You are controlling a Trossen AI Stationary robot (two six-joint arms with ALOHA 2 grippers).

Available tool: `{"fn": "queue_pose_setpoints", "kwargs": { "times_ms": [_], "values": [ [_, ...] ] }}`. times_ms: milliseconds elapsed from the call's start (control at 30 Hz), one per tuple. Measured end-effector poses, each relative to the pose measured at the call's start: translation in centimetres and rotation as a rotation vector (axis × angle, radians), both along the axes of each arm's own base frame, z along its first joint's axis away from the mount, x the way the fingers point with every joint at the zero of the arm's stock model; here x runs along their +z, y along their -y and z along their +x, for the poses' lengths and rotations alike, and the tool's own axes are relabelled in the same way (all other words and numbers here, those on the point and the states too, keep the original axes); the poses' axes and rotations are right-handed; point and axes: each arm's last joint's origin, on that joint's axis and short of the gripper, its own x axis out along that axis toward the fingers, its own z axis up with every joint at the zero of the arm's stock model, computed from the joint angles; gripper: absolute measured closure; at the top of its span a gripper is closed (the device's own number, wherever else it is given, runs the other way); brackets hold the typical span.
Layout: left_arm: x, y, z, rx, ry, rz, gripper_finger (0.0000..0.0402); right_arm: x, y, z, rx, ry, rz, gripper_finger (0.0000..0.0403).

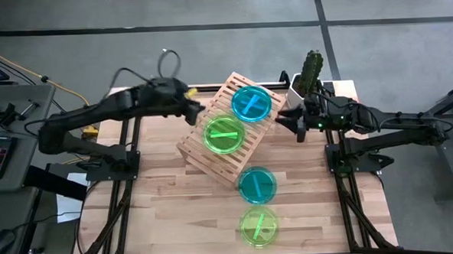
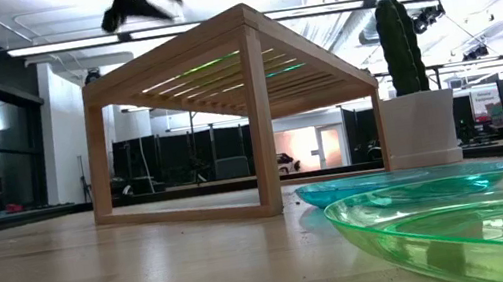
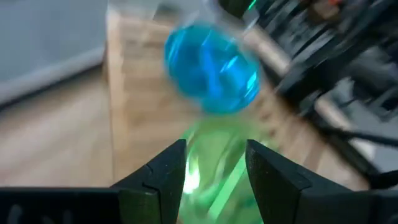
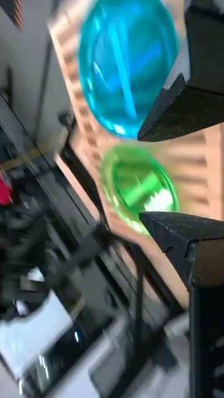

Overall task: Place and stack plates onto a shelf
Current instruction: Stack the green plate on top of the green plate on the shelf

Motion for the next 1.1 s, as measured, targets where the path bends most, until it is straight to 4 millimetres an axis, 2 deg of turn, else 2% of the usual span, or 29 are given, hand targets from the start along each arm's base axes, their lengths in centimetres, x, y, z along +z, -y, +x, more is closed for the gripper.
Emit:
{"fn": "queue_pose_setpoints", "kwargs": {
  "times_ms": [100, 200, 300, 533, 700, 933, 1100],
  "values": [
    [2.1, 0.6, -1.3, -0.051, 0.134, 0.120, 0.0245, 0.0, -0.4, 0.1, 0.105, 0.015, 0.094, 0.0226],
    [2.9, 1.5, -2.0, -0.079, 0.304, 0.199, 0.0245, -0.1, -1.0, 0.1, 0.254, 0.015, 0.213, 0.0226],
    [2.2, 2.4, -2.3, -0.123, 0.430, 0.243, 0.0245, -0.4, -2.0, 0.0, 0.356, -0.030, 0.301, 0.0226],
    [-0.6, 3.3, -2.6, -0.166, 0.649, 0.237, 0.0245, -2.0, -4.1, -0.7, 0.380, -0.211, 0.399, 0.0226],
    [-0.8, 2.8, -2.7, -0.152, 0.687, 0.296, 0.0245, -2.6, -5.5, -1.3, 0.406, -0.304, 0.442, 0.0226],
    [-1.0, 2.5, -2.7, -0.140, 0.671, 0.311, 0.0245, -3.7, -7.2, -2.2, 0.325, -0.415, 0.490, 0.0226],
    [-1.0, 2.5, -2.7, -0.141, 0.666, 0.311, 0.0245, -5.7, -9.1, -1.9, 0.306, -0.481, 0.561, 0.0226]
  ]
}}
